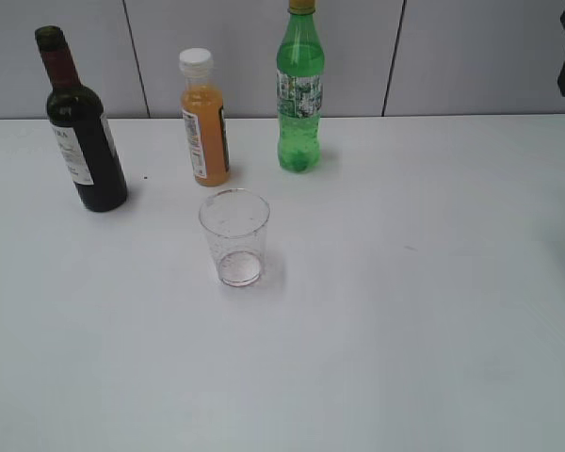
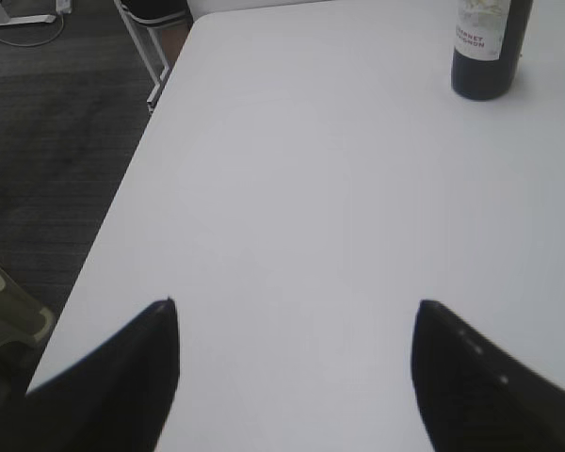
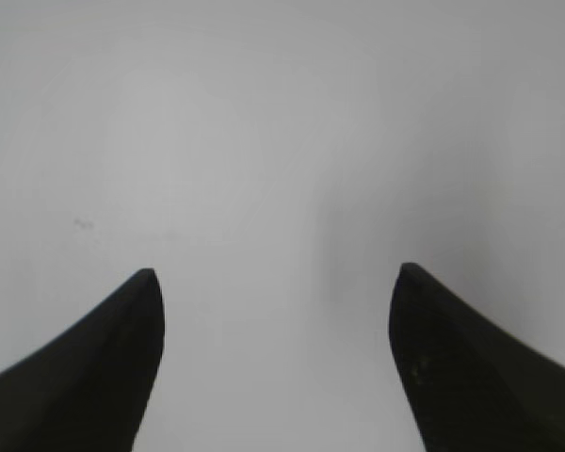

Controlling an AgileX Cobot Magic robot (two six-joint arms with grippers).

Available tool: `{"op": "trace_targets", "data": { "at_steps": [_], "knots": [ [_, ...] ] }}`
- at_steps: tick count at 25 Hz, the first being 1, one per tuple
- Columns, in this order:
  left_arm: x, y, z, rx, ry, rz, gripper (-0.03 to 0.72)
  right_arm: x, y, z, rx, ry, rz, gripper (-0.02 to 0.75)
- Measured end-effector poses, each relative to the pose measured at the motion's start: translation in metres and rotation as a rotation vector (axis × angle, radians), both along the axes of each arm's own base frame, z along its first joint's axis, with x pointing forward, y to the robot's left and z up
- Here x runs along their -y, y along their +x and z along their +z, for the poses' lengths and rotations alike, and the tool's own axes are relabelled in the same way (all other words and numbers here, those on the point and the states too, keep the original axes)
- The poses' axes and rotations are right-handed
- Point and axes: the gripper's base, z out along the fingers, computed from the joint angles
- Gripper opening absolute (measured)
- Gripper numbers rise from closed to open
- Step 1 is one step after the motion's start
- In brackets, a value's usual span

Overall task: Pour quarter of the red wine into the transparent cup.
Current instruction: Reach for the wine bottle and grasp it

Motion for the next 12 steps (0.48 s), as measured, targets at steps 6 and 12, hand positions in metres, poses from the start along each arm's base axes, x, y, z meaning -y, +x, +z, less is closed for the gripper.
{"op": "trace_targets", "data": {
  "at_steps": [6, 12],
  "knots": [
    [0.0, 0.0, 0.0, 0.0, 0.0, 0.0, 0.582, 0.001, -0.036, 0.022, 0.025, -0.001, 0.002, 0.593],
    [0.0, 0.0, 0.0, 0.0, 0.0, 0.0, 0.582, 0.003, -0.108, 0.016, -0.024, -0.002, 0.004, 0.592]
  ]
}}
